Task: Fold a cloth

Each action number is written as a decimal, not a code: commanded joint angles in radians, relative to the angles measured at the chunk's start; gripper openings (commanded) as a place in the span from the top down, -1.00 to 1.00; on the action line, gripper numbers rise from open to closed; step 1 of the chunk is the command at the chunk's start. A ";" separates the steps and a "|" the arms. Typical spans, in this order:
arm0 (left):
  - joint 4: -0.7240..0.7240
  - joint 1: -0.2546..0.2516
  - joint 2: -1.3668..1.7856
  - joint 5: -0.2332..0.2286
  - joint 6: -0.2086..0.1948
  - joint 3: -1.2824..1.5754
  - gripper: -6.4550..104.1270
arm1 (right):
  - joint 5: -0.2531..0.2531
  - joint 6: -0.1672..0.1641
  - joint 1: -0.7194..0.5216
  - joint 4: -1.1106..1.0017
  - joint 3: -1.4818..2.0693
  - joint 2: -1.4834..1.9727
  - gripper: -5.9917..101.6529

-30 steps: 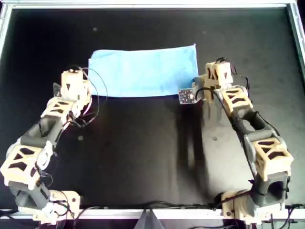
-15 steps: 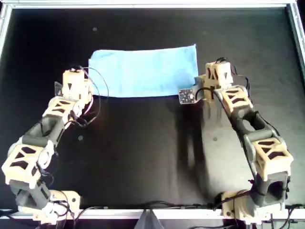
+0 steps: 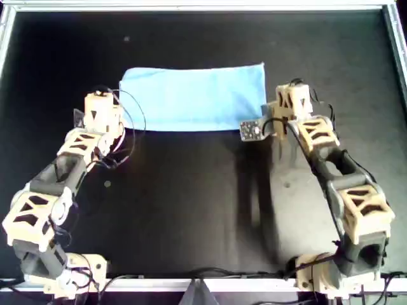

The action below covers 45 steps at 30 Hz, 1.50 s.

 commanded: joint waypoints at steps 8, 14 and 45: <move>0.020 -0.117 0.233 0.012 0.009 0.242 0.91 | 0.006 0.003 -0.002 0.020 0.275 0.296 0.89; 0.020 -0.150 0.407 0.011 0.008 0.397 0.91 | 0.006 0.003 0.005 0.020 0.357 0.368 0.89; 0.020 -0.150 0.574 0.011 0.012 0.618 0.91 | 0.006 0.003 0.006 0.020 0.592 0.588 0.89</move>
